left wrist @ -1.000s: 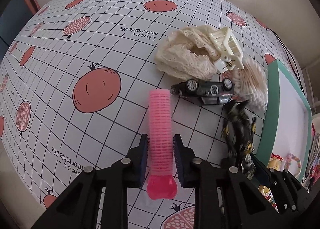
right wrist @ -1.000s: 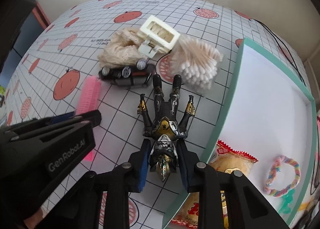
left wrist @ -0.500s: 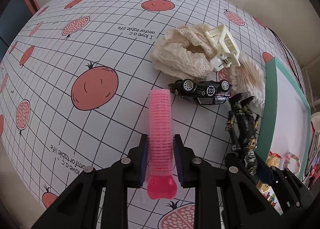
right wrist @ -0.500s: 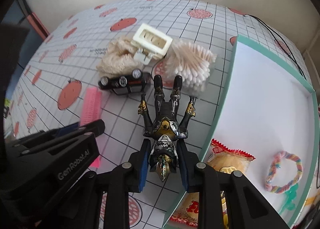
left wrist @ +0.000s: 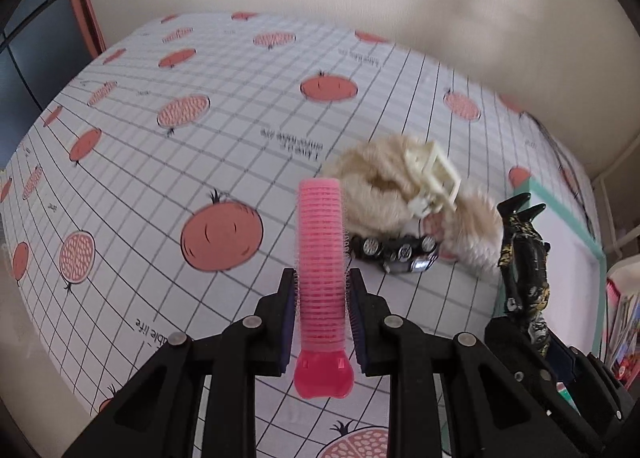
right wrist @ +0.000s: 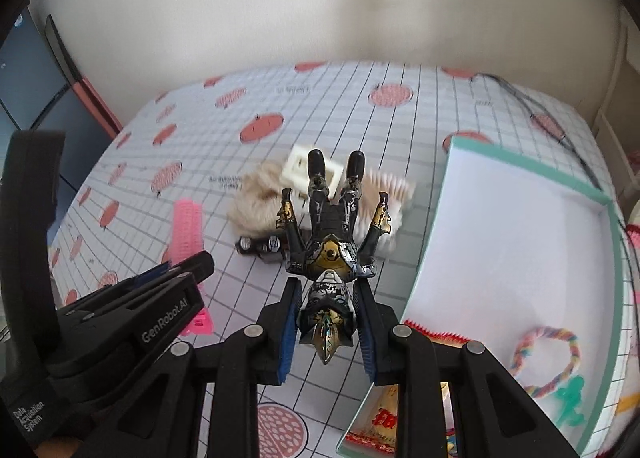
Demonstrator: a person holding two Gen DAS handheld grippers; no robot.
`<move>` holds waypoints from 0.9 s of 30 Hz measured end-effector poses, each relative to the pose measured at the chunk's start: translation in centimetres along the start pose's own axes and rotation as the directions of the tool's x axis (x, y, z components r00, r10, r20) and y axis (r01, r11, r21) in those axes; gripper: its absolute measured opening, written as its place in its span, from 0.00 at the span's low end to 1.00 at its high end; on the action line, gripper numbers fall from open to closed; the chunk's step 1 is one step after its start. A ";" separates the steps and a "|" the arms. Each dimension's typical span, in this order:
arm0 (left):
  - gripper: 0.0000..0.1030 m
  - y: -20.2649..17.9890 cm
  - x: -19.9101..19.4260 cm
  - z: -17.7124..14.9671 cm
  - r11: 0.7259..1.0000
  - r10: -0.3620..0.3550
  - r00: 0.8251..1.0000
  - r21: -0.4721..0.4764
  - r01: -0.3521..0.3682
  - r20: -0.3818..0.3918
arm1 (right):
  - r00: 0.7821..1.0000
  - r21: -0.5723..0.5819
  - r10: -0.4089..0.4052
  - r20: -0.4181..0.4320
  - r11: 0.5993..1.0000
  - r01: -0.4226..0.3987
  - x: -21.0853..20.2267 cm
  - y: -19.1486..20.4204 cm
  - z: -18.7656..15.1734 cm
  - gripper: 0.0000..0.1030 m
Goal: Organize objects
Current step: 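Carry the action figure into the tray with the right tool while the left tool carries the roller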
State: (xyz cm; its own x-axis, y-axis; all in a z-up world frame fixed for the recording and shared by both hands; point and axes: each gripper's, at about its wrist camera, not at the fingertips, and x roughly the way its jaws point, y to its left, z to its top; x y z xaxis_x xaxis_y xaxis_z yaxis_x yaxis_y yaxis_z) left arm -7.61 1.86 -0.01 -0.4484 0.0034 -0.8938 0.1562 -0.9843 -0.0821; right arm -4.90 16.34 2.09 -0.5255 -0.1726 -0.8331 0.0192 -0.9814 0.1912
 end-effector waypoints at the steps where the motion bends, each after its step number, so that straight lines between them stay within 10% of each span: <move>1: 0.25 -0.1 -0.5 0.1 1.000 -0.004 1.000 -0.004 0.004 0.012 | 1.000 -0.001 -0.005 0.010 1.000 0.005 -0.3 -0.1 0.1 0.27; 27: 0.25 -8.3 -2.2 -2.6 0.972 -0.153 0.988 0.183 0.150 0.004 | 0.982 0.220 -0.183 0.037 0.960 0.171 -1.9 -9.2 -0.7 0.28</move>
State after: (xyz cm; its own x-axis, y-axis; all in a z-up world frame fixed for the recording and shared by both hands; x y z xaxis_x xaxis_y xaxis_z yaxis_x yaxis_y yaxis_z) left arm -5.62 10.53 1.53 -0.4703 0.1537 -0.8690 -0.0766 -0.9881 -0.1333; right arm -3.49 25.66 1.58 -0.5514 0.0135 -0.8341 -0.2583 -0.9535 0.1553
